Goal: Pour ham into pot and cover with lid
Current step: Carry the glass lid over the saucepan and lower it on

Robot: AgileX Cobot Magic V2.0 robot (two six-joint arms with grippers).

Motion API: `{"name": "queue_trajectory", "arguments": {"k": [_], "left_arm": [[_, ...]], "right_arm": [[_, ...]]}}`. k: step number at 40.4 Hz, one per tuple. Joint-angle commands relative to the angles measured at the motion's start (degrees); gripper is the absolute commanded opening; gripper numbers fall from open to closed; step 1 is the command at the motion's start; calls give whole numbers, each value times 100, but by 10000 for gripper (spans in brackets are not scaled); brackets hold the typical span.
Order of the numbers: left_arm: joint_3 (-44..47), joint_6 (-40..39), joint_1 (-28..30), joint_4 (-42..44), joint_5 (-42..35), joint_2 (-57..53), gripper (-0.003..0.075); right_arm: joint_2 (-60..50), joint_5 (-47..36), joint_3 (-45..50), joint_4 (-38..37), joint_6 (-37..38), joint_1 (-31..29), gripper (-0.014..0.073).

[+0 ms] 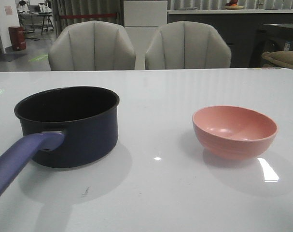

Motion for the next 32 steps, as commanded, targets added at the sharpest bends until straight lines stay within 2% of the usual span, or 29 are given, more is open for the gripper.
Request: {"name": "queue_trajectory", "arguments": {"k": [1, 8, 14, 23, 32], "left_arm": [[-166, -10, 2, -5, -222, -390, 332], [-455, 181, -9, -5, 43, -636, 332], [-1016, 327, -253, -4, 261, -977, 332], [-1858, 587, -1232, 9, 553, -1039, 333], [-2121, 598, -2141, 22, 737, -783, 332]], "right_arm": [[44, -419, -143, 29, -15, -10, 138], [44, -419, -143, 29, -15, -10, 138], [44, -419, -143, 29, -15, -10, 138], [44, -419, -143, 29, -15, -10, 138], [44, -419, -143, 29, -15, -10, 138]]}}
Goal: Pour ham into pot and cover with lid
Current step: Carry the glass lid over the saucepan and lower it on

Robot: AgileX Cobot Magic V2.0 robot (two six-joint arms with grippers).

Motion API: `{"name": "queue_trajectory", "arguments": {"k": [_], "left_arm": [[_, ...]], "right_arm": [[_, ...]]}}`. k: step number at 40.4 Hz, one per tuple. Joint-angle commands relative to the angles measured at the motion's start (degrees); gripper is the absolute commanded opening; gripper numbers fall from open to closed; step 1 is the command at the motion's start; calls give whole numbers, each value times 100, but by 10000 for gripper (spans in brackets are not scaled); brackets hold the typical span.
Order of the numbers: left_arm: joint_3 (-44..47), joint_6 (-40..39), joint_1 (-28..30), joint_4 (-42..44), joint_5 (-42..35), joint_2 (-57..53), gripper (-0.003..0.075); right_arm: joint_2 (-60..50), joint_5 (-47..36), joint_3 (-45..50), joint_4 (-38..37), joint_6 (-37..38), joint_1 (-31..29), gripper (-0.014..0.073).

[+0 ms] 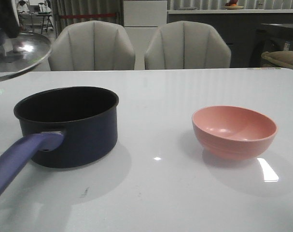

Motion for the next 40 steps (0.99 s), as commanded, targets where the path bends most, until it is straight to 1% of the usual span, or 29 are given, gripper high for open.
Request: {"name": "queue_trajectory", "arguments": {"k": [1, 11, 16, 22, 29, 40], "left_arm": [[-289, 10, -350, -7, -169, -120, 332], [-721, 221, -987, -7, 173, 320, 332], [-1014, 221, -1140, -7, 396, 606, 333], [-1303, 221, -1206, -72, 826, 955, 332], [-1392, 233, -1206, -291, 906, 1164, 333], [-1392, 323, -1206, -292, 891, 1222, 333]], "right_arm": [[44, -419, -143, 29, -15, -10, 138], [44, -419, -143, 29, -15, -10, 138], [44, -419, -143, 29, -15, -10, 138], [44, -419, -143, 29, -15, -10, 138], [44, -419, -143, 29, -15, -10, 138], [44, -419, -143, 29, -15, -10, 138]]}}
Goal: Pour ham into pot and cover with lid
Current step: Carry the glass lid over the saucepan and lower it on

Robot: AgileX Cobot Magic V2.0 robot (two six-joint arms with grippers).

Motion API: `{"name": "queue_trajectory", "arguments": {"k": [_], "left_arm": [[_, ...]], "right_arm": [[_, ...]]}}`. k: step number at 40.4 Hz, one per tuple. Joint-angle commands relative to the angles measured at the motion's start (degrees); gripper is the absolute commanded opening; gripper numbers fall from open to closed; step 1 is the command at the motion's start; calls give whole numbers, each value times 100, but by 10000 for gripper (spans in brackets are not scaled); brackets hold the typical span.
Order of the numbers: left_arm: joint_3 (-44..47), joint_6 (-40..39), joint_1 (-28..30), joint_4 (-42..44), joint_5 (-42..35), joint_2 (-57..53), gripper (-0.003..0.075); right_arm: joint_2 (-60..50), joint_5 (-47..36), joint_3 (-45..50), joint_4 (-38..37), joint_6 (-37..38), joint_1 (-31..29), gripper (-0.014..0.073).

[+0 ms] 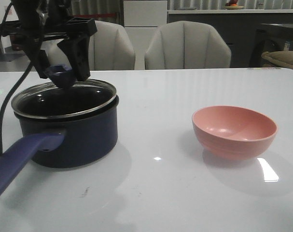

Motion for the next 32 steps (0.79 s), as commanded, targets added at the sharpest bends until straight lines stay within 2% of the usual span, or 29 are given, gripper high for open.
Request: {"name": "queue_trajectory", "arguments": {"k": [1, 18, 22, 27, 32], "left_arm": [[-212, 30, -43, -76, -207, -310, 333], [-212, 149, -43, -111, -39, -144, 341], [-212, 157, -43, -178, -50, -131, 394], [-222, 157, -43, -183, -40, -131, 499], [-245, 157, -43, -143, -28, -131, 540]], "right_arm": [[44, -419, -143, 29, -15, -10, 138], [44, -419, -143, 29, -15, -10, 138], [44, -419, -143, 29, -15, -10, 138], [44, -419, -143, 29, -15, -10, 138], [44, -419, -143, 29, -15, -10, 138]]}}
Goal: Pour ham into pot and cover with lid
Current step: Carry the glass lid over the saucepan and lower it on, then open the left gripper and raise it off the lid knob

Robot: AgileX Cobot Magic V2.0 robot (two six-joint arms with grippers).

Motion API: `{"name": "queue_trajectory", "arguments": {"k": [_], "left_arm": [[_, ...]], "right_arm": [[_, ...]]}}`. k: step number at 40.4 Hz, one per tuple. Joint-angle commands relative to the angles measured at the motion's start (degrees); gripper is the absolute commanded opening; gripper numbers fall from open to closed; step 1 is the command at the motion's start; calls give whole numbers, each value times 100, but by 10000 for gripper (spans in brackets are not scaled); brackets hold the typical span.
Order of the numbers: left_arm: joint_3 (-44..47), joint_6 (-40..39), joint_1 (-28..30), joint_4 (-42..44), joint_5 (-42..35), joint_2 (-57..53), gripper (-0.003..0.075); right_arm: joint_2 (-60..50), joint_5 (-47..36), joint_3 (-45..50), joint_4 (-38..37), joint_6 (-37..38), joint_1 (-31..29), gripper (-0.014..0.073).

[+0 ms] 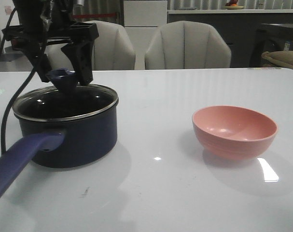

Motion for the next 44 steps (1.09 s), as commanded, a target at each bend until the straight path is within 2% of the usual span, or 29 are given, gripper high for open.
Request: {"name": "queue_trajectory", "arguments": {"k": [1, 12, 25, 33, 44], "left_arm": [[-233, 14, -40, -31, -82, -257, 540], [-849, 14, -40, 204, 294, -410, 530], [-812, 139, -40, 265, 518, -1076, 530], [-263, 284, -40, 329, 368, -1765, 530], [1417, 296, -40, 514, -600, -3307, 530]], "right_arm": [[44, -419, -143, 29, -15, -10, 138], [44, -419, -143, 29, -15, -10, 138], [44, -419, -143, 29, -15, -10, 138], [44, -419, -143, 29, -15, -10, 138], [44, -419, -143, 29, -15, -10, 138]]}}
